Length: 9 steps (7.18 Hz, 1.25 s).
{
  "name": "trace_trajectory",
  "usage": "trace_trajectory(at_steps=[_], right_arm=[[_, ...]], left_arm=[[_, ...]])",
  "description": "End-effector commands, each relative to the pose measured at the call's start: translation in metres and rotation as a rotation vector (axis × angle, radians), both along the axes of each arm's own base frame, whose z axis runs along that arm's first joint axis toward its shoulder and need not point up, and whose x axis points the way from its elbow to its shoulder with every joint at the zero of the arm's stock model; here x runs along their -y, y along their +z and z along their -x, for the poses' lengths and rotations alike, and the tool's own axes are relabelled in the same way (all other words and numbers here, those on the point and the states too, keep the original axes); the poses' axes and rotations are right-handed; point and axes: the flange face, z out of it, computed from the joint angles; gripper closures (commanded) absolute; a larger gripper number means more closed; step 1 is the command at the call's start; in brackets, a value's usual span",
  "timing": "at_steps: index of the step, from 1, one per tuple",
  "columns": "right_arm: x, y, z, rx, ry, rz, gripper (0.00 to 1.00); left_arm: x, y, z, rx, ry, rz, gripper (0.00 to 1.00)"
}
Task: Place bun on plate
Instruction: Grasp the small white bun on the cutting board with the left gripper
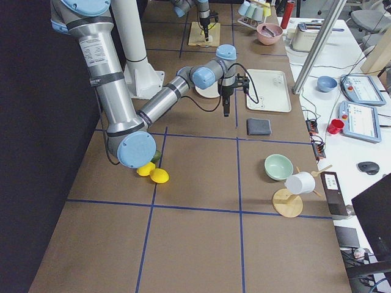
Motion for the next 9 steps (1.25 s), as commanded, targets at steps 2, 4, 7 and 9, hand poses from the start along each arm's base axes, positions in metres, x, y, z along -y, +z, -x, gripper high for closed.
trace_trajectory(at_steps=[2,4,7,9], right_arm=[[0.000,0.001,-0.008,0.002,0.008,0.003,0.00],[0.008,0.012,-0.040,0.031,0.010,0.027,0.00],[0.014,0.065,-0.130,0.026,-0.028,0.000,0.00],[0.002,0.117,-0.207,0.007,-0.055,-0.032,0.00]], left_arm=[[0.002,-0.024,0.009,-0.028,-0.011,-0.023,0.68],[0.014,-0.089,0.016,-0.002,-0.027,0.030,0.68],[0.050,-0.273,-0.063,0.018,0.008,0.047,0.67],[0.027,-0.323,-0.131,-0.001,-0.002,0.079,0.67]])
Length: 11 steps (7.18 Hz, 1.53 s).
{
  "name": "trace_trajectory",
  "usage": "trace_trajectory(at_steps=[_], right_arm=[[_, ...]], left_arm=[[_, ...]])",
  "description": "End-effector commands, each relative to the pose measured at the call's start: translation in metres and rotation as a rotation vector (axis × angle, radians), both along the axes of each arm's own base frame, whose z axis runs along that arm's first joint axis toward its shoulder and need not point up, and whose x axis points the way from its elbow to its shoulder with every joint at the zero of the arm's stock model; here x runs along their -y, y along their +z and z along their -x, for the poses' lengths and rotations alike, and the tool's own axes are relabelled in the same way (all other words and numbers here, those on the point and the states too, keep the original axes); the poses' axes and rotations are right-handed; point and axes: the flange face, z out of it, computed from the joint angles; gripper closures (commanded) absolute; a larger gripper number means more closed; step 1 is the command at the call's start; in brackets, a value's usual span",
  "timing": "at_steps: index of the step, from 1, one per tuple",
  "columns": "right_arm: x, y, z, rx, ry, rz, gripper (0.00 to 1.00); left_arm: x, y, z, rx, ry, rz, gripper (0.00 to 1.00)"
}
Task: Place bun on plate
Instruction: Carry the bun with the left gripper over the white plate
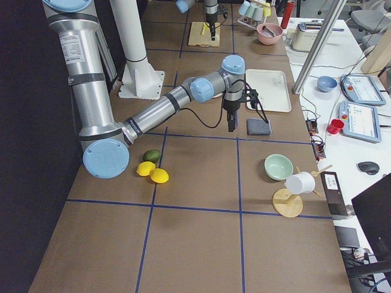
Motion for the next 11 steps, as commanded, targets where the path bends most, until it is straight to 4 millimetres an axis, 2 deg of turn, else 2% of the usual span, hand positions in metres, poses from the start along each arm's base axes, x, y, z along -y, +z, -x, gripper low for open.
trace_trajectory(at_steps=[1,2,3,4,5,6,8,9,11], right_arm=[[-0.026,0.068,-0.077,-0.042,-0.058,-0.036,0.00],[-0.031,0.094,-0.105,-0.051,-0.063,-0.037,0.00],[-0.037,0.117,-0.120,-0.039,-0.082,-0.025,0.00],[-0.036,0.133,-0.134,-0.027,-0.092,-0.026,0.00],[-0.036,0.138,-0.139,-0.028,-0.090,-0.024,0.00],[-0.037,0.140,-0.141,-0.028,-0.085,-0.020,0.00],[-0.037,0.140,-0.141,-0.030,-0.084,-0.020,0.00],[-0.037,0.140,-0.143,-0.028,-0.080,-0.019,0.00],[-0.036,0.138,-0.143,-0.028,-0.079,-0.021,0.00]], left_arm=[[-0.014,-0.061,-0.089,0.004,-0.024,0.004,0.66],[-0.020,-0.078,-0.133,0.013,-0.038,0.003,0.67],[-0.020,-0.098,-0.167,0.018,-0.035,0.009,0.66],[-0.011,-0.111,-0.199,0.007,-0.048,0.005,0.66],[-0.010,-0.113,-0.233,-0.004,-0.054,-0.011,0.66],[-0.001,-0.117,-0.256,-0.002,-0.061,-0.018,0.66],[-0.001,-0.106,-0.277,-0.005,-0.048,-0.021,0.66],[-0.001,-0.103,-0.278,0.000,-0.044,-0.022,0.66],[-0.001,-0.099,-0.278,0.007,-0.042,-0.024,0.52]])
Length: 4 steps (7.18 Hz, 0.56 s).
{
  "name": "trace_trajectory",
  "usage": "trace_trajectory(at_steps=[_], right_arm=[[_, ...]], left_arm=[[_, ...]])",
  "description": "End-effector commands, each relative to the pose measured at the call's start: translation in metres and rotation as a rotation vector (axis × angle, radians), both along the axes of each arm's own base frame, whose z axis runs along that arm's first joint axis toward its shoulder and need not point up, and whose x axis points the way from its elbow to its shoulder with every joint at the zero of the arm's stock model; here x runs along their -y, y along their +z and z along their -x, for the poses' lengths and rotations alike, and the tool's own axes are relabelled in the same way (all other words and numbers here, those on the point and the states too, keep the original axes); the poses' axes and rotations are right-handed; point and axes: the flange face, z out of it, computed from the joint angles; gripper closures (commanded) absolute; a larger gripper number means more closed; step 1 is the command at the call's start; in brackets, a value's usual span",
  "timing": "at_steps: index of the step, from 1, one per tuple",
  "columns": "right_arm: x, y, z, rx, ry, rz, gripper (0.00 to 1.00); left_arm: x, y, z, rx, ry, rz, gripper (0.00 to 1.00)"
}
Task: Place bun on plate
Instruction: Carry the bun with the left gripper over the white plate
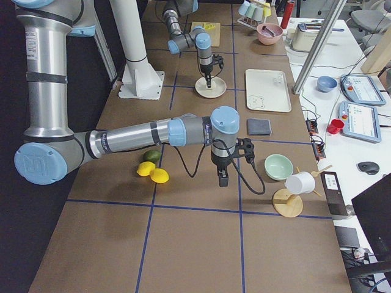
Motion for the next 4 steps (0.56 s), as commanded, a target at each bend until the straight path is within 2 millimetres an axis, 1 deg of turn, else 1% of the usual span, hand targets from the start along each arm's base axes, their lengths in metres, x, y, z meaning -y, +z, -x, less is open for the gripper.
trace_trajectory(at_steps=[1,2,3,4], right_arm=[[0.000,-0.001,0.000,0.002,0.003,-0.001,0.00],[0.000,-0.001,0.000,0.001,0.004,0.000,0.00],[0.000,-0.001,-0.001,0.002,0.005,0.001,0.00],[0.000,0.000,-0.002,0.002,0.007,0.004,0.00]], left_arm=[[0.000,0.008,0.000,0.011,0.003,0.001,0.44],[0.001,0.012,0.001,0.023,0.012,-0.005,0.36],[0.004,0.013,0.005,0.029,0.021,-0.016,0.22],[0.021,0.002,0.029,0.033,0.011,-0.026,0.14]])
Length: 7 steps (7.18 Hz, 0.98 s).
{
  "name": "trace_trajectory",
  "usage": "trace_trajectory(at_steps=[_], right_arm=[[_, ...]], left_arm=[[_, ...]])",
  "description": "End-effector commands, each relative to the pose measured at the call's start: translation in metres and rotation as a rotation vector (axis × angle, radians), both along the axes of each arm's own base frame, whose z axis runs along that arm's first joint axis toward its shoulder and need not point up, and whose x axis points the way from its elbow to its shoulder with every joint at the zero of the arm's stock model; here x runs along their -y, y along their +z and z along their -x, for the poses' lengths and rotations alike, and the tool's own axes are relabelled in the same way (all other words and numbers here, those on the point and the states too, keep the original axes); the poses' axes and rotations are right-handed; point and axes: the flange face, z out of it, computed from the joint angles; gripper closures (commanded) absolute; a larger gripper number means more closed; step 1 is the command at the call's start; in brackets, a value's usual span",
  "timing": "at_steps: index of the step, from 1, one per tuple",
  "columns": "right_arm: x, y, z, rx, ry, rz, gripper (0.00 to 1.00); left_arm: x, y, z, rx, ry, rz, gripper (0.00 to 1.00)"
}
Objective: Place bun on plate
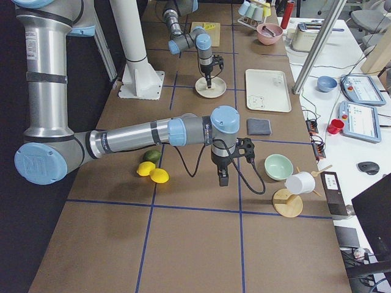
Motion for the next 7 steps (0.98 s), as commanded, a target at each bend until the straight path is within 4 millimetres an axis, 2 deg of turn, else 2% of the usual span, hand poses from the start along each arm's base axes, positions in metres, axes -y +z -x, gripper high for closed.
trace_trajectory(at_steps=[1,2,3,4,5,6,7], right_arm=[[-0.001,0.002,-0.003,-0.001,0.004,0.002,0.00],[-0.003,0.008,-0.007,-0.001,0.011,0.012,0.00],[-0.003,0.014,-0.011,-0.002,0.014,0.020,0.00],[-0.003,0.030,-0.018,-0.004,-0.011,0.017,0.00],[-0.002,0.044,-0.026,-0.002,-0.021,0.019,0.00],[-0.004,0.057,-0.027,0.058,-0.018,0.048,0.00],[-0.008,0.069,-0.029,0.094,-0.036,0.046,0.00]], left_arm=[[0.016,-0.022,0.057,0.040,0.031,-0.053,0.04],[0.018,-0.024,0.103,0.058,0.044,-0.086,0.01],[0.030,-0.005,0.152,0.026,0.041,-0.035,0.00],[0.052,0.017,0.203,-0.004,0.089,-0.016,0.00],[0.069,0.049,0.256,0.009,0.116,-0.038,0.00],[0.090,0.076,0.303,0.029,0.129,-0.055,0.00],[0.112,0.110,0.358,0.022,0.188,-0.066,0.00]])
